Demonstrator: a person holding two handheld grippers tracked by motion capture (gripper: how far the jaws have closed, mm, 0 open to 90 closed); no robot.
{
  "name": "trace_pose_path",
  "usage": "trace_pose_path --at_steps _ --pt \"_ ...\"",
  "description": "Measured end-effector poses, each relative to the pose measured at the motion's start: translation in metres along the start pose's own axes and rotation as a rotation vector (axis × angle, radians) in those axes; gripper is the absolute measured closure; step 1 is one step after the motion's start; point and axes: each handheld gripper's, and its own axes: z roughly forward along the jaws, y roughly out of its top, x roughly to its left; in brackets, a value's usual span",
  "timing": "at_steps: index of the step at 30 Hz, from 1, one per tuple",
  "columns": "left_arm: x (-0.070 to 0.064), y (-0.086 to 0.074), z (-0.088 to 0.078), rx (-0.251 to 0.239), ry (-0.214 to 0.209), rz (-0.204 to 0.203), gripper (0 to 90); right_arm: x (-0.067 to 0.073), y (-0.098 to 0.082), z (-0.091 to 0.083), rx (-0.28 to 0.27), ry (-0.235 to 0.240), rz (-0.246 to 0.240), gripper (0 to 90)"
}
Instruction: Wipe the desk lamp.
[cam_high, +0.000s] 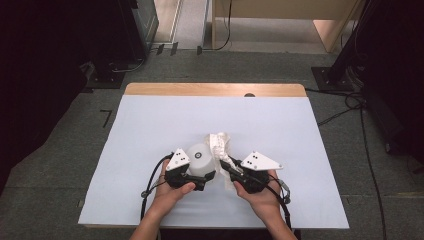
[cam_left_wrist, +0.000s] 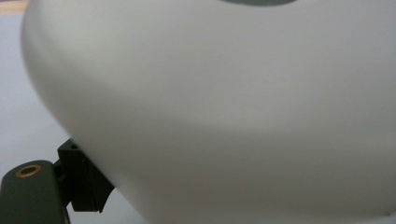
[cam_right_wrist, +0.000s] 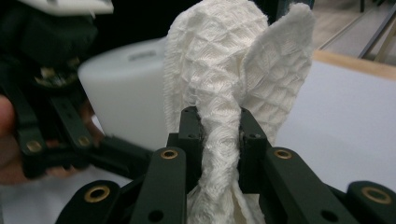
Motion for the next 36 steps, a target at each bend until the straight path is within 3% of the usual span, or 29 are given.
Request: trace_pose_path --at_steps 4,5,6,8,11,16,17,20,21,25,29,32,36 --pt "0.001 0.001 -0.002 -0.008 -0.003 -0.01 8.4 -0.002 -0.005 0.004 0.046 -0.011 -0.024 76.5" --pt "0.003 0.002 -0.004 -0.012 -0.004 -0.018 8.4 -0.004 -0.009 0.009 0.084 -0.01 -0.02 76.5" --pt "0.005 0.002 -0.005 -0.022 -0.01 -0.026 8.4 -0.008 -0.02 0.018 0.173 -0.016 -0.026 76.5" --pt "0.008 0.002 -0.008 -0.028 -0.011 -0.033 8.5 -0.011 -0.026 0.023 0.21 -0.012 -0.021 76.5" --pt "0.009 0.001 -0.006 -0.016 -0.016 -0.034 8.5 -0.01 -0.024 0.022 0.186 -0.008 -0.017 76.5" --pt "0.004 -0.001 0.0 0.005 -0.025 -0.024 8.5 0.002 -0.002 0.003 0.018 -0.007 -0.052 76.4" --pt "0.003 -0.001 0.001 0.003 -0.026 -0.024 8.5 0.003 0.0 0.002 0.012 -0.009 -0.062 76.4" --pt "0.004 0.0 -0.001 -0.004 -0.022 -0.036 8.5 0.0 -0.009 0.009 0.081 -0.013 -0.074 76.4" --pt "0.005 0.001 -0.003 -0.004 -0.017 -0.032 8.5 0.0 -0.009 0.009 0.081 -0.013 -0.074 76.4" --pt "0.011 0.002 -0.008 -0.022 -0.001 -0.047 8.5 -0.005 -0.027 0.023 0.207 -0.006 -0.073 76.5" --pt "0.013 0.001 -0.009 -0.032 0.004 -0.056 8.4 -0.009 -0.028 0.026 0.214 -0.008 -0.075 76.4" --pt "0.012 0.0 -0.006 -0.018 0.067 -0.022 8.3 -0.015 -0.024 0.02 0.18 -0.045 -0.062 76.4" --pt "0.013 -0.007 0.001 0.014 0.197 0.07 8.2 -0.024 -0.018 0.009 0.136 -0.089 -0.031 76.4"
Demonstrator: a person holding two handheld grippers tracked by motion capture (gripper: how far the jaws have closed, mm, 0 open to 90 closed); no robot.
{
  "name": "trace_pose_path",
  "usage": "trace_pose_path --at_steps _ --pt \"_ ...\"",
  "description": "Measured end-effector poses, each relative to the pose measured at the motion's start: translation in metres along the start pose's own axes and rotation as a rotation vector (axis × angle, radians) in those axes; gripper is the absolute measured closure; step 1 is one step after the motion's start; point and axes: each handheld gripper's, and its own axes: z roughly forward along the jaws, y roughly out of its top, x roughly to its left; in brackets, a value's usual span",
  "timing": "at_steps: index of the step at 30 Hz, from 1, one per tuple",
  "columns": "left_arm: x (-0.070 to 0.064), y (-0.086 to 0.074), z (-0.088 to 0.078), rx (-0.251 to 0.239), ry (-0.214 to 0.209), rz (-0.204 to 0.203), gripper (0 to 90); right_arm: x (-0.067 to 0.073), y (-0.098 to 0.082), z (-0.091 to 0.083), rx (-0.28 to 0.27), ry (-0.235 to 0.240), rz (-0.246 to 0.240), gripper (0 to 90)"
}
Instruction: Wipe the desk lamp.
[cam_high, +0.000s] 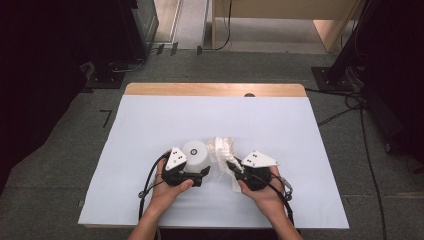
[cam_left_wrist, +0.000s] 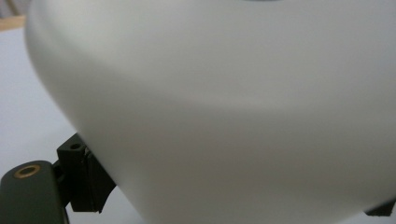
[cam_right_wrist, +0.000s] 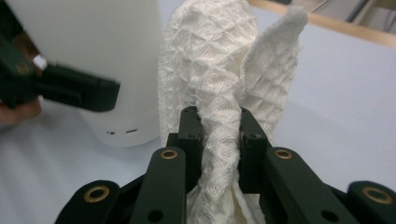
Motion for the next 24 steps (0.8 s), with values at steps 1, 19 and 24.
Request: trace_pose_path --at_steps 1,19,24 --pt "0.0 -0.001 0.002 0.01 0.026 0.018 8.2 -0.004 0.001 -0.004 -0.012 -0.014 0.009 76.4" --pt "-0.005 -0.005 -0.004 -0.049 0.105 -0.068 0.0 -0.022 -0.001 -0.012 -0.037 -0.066 0.063 75.9" --pt "-0.031 -0.001 0.003 -0.027 0.282 -0.119 0.0 -0.022 0.0 -0.013 -0.043 -0.067 0.064 75.8"
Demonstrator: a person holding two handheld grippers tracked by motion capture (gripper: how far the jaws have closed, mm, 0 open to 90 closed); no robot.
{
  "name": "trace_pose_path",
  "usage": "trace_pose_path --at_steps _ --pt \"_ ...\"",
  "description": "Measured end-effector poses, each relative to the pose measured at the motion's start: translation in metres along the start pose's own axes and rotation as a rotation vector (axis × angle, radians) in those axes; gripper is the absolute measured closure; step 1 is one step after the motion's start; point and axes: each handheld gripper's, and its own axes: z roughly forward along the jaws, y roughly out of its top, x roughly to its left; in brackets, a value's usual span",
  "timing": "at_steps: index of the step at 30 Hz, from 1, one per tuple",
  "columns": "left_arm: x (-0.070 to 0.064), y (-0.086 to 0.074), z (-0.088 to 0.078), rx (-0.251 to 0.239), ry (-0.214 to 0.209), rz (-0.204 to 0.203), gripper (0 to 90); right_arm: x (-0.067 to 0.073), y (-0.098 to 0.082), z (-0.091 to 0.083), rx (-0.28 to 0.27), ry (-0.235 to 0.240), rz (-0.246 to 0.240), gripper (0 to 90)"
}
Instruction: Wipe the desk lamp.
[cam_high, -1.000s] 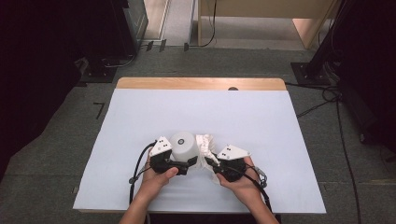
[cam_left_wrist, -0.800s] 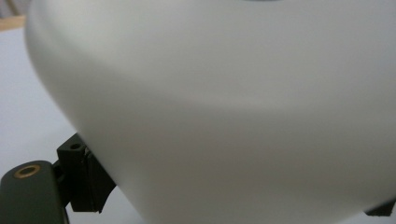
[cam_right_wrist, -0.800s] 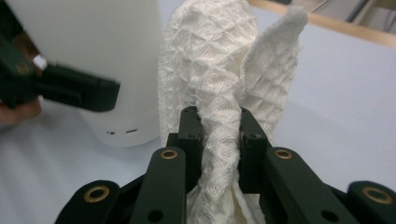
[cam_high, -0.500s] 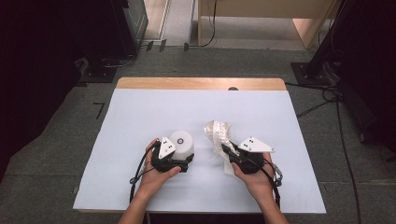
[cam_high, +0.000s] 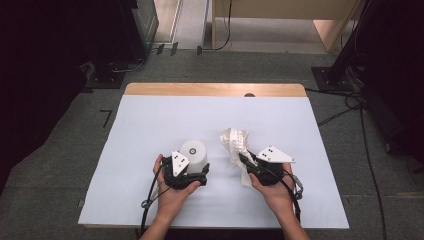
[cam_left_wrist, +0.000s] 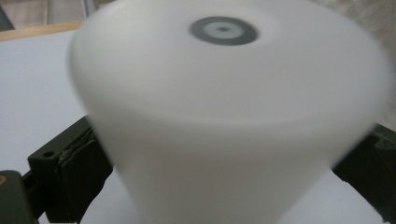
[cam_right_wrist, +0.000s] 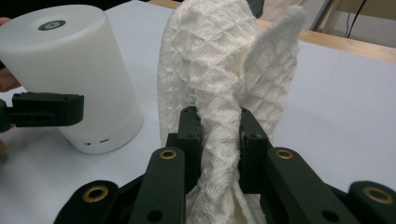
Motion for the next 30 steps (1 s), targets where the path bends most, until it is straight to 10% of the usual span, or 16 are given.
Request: trace_pose_path --at_steps 7,13,17,20,23,26,30 --pt "-0.009 -0.001 0.014 0.046 0.143 -0.033 1.1 0.002 -0.001 0.001 0.003 0.002 -0.004 75.8" --pt "-0.003 -0.001 0.014 0.036 0.091 -0.022 8.1 0.002 -0.001 0.002 0.002 0.001 -0.003 75.8" --pt "0.011 0.0 0.011 0.013 -0.079 -0.017 8.3 0.002 0.001 -0.001 -0.021 0.012 0.001 75.9" --pt "0.027 0.006 0.007 -0.004 -0.352 -0.052 8.3 0.007 0.007 -0.01 -0.08 0.061 -0.005 75.9" --pt "0.03 0.009 0.004 -0.013 -0.505 -0.073 8.4 0.019 0.015 -0.019 -0.149 0.087 -0.063 75.9" --pt "0.028 0.013 0.002 -0.016 -0.608 -0.081 8.4 0.033 0.019 -0.024 -0.203 0.064 -0.145 76.0" --pt "0.018 0.016 0.001 0.004 -0.618 -0.049 8.3 0.048 0.019 -0.023 -0.232 0.083 -0.205 76.0"
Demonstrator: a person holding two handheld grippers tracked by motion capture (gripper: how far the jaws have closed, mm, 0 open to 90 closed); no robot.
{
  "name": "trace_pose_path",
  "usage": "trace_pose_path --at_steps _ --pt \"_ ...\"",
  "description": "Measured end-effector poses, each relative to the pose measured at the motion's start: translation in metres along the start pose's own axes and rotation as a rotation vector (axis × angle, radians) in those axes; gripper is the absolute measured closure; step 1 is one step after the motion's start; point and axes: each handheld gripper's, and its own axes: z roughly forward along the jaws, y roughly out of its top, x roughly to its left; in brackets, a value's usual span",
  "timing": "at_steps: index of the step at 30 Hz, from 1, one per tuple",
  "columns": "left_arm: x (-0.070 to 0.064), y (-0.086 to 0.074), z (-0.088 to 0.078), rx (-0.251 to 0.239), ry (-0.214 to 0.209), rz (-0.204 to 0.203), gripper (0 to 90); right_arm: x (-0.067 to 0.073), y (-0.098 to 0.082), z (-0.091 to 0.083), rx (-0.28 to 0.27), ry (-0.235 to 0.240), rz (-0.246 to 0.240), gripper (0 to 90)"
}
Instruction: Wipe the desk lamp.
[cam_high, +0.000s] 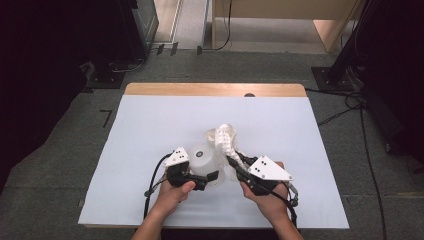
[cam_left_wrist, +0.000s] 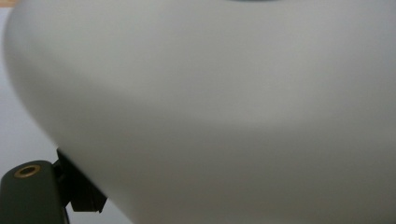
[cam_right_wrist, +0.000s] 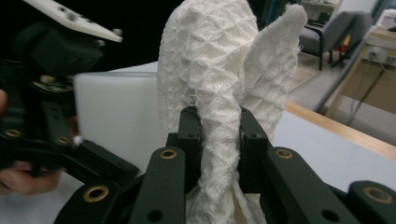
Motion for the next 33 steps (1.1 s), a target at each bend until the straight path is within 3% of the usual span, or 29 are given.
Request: trace_pose_path --at_steps 5,11,13,15,22,24,27,31,33 --pt "0.005 0.001 -0.005 -0.015 -0.011 -0.025 8.4 0.008 -0.004 0.007 0.038 0.027 -0.04 76.0" --pt "0.016 0.004 -0.017 -0.052 -0.012 -0.058 8.4 0.001 -0.027 0.024 0.193 0.066 -0.029 76.0" --pt "0.018 0.005 -0.019 -0.05 -0.01 -0.062 8.4 0.0 -0.031 0.027 0.22 0.073 -0.03 76.1" --pt "0.017 0.004 -0.018 -0.041 -0.011 -0.059 8.5 0.001 -0.03 0.026 0.218 0.067 -0.03 76.1" --pt "0.004 0.0 -0.002 0.025 -0.025 -0.014 8.4 0.005 -0.01 0.012 0.069 0.034 -0.037 75.8" --pt "0.004 0.001 -0.002 0.024 -0.023 -0.014 8.4 0.004 -0.01 0.011 0.07 0.039 -0.036 75.8" --pt "0.009 0.003 -0.007 0.005 -0.013 -0.034 8.4 0.002 -0.016 0.015 0.118 0.062 -0.029 75.9" --pt "0.016 0.004 -0.016 -0.02 0.007 -0.06 8.4 0.001 -0.028 0.026 0.252 0.086 -0.056 75.9" --pt "0.017 0.004 -0.016 -0.018 0.005 -0.062 8.4 0.001 -0.03 0.028 0.267 0.089 -0.054 75.9"
